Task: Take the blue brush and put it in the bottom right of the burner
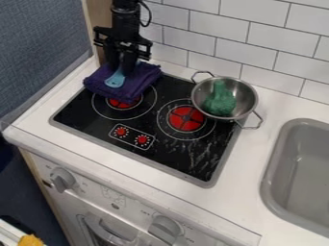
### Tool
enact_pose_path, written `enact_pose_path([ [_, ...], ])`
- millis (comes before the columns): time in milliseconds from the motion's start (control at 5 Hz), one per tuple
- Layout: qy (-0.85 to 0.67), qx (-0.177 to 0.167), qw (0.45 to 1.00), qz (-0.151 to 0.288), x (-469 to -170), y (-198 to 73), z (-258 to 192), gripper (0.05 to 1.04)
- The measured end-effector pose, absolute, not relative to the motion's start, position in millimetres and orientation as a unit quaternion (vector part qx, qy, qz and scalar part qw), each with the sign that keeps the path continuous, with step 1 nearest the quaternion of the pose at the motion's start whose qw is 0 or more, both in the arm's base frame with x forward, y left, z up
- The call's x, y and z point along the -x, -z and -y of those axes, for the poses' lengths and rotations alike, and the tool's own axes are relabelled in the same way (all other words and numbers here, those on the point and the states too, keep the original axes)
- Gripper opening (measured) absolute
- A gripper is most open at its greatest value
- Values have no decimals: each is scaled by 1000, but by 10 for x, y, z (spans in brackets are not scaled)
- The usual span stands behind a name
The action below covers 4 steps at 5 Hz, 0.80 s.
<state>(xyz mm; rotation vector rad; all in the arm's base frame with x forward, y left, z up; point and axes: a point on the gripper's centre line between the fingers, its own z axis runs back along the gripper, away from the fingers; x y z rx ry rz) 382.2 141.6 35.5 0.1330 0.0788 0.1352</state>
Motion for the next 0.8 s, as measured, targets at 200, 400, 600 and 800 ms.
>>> enact_pose_path([
  [200, -72, -72, 994, -37, -3848, -370, -1438, 896],
  [400, -72, -74, 993, -48, -3837, -292, -1445, 1010],
  [600, -80, -77, 992, -58, -3866, -233, -1468, 956],
  [800, -77, -75, 993, -54, -3886, -228, -1464, 682],
])
